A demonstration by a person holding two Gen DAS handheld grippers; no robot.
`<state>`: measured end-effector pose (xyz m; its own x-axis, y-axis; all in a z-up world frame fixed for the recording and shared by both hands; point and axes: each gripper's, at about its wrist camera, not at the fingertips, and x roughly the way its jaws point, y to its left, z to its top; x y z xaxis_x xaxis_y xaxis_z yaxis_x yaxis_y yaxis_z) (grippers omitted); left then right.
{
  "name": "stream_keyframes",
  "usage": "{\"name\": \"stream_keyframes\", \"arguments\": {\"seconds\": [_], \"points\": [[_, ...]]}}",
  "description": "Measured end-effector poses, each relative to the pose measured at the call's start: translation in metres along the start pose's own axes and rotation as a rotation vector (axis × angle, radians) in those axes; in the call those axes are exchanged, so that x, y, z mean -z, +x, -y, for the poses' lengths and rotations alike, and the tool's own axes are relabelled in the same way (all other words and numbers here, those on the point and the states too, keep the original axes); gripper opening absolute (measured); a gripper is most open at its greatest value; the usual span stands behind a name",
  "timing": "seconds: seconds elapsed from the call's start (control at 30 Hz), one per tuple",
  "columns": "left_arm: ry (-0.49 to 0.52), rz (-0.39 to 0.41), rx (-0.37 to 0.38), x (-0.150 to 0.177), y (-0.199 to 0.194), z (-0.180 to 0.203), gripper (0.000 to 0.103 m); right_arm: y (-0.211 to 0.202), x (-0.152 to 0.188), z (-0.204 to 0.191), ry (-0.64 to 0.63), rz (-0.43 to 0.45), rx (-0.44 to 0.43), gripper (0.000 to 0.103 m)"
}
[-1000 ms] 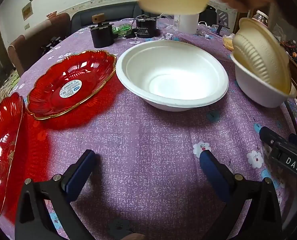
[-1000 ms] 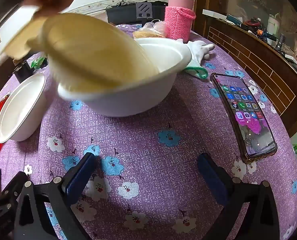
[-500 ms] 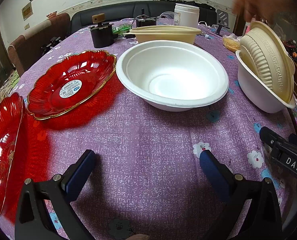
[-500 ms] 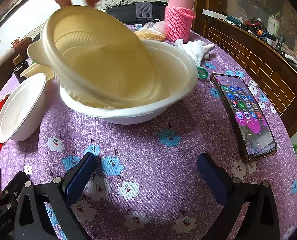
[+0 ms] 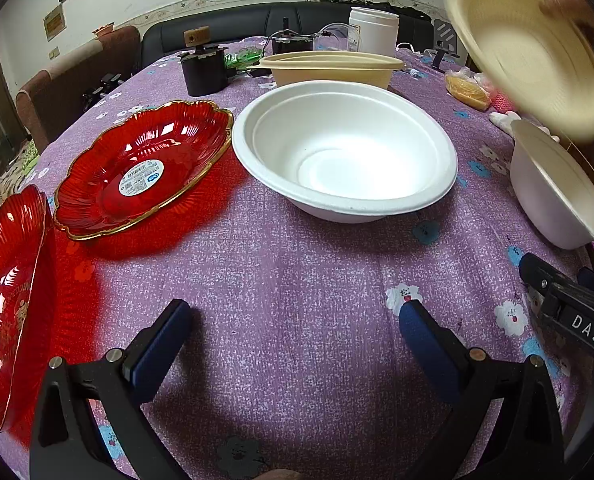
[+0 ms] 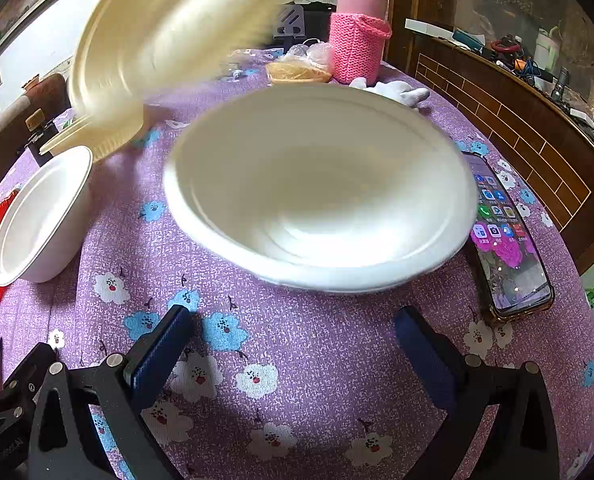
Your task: Organize plates and bowls
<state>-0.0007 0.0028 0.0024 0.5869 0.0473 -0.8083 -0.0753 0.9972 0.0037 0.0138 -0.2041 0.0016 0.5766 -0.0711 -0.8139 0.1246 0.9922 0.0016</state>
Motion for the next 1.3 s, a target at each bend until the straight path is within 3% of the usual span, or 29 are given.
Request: {"name": "stream_keyframes", "arguments": {"seconds": [1.1,1.3], "points": [[-0.008,-0.003,-0.008,0.001,0.001,0.004,0.103,0.001,-0.001,0.001,0.0,0.0,0.0,0.102],[0.026,-0.001,0.019,0.019,-0.011,0.005,0.103,0.001,-0.001,0.001,0.0,0.0,0.0,0.102]]}}
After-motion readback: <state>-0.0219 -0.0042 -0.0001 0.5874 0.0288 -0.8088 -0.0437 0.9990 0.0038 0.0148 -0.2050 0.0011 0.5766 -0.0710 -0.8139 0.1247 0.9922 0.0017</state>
